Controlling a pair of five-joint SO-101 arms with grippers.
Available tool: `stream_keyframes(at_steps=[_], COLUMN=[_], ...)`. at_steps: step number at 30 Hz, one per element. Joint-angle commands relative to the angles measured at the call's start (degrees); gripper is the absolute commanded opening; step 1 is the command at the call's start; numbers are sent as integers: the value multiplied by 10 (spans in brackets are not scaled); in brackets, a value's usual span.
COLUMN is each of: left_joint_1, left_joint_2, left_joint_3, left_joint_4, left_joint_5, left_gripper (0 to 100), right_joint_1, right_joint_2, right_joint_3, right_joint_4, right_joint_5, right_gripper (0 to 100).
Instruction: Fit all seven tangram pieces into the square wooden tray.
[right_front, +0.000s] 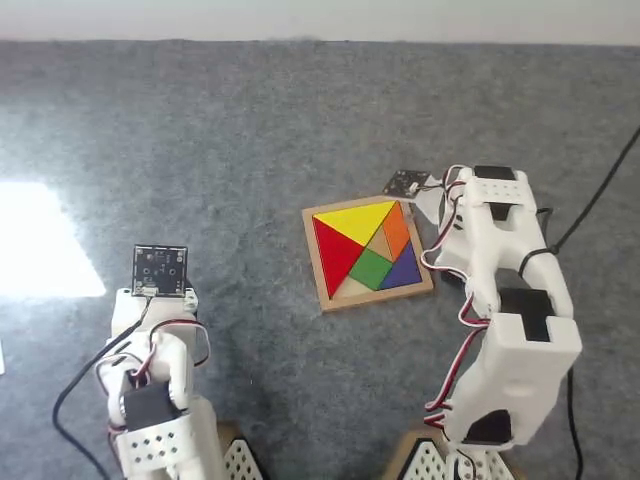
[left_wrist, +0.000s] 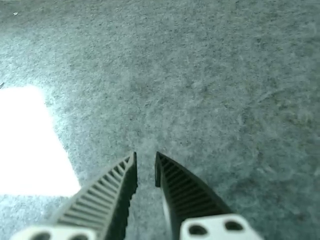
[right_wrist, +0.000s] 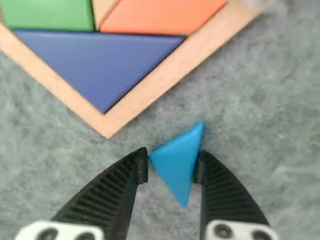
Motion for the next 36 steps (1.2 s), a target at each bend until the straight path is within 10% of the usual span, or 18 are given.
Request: stream_keyframes(at_steps=[1,11,20,36], left_joint_1=[4,4,4,4], left_joint_2=[-4,-4,-4,-4], left_joint_3=[-7,-7,-7,-7], left_joint_4=[-14,-14,-14,-14], left_joint_5=[-4,-4,-4,-4], left_gripper=[58,58,58,58], right_joint_1=[-15,-21,-87,-282], right_joint_2=[-8,-63,-108,-33], right_joint_3=[6,-47,-180,-191], right_joint_4=[-10,27,164,126], right_joint_5=[-76,-260,-651,-1080], right_gripper=[57,20,23,24])
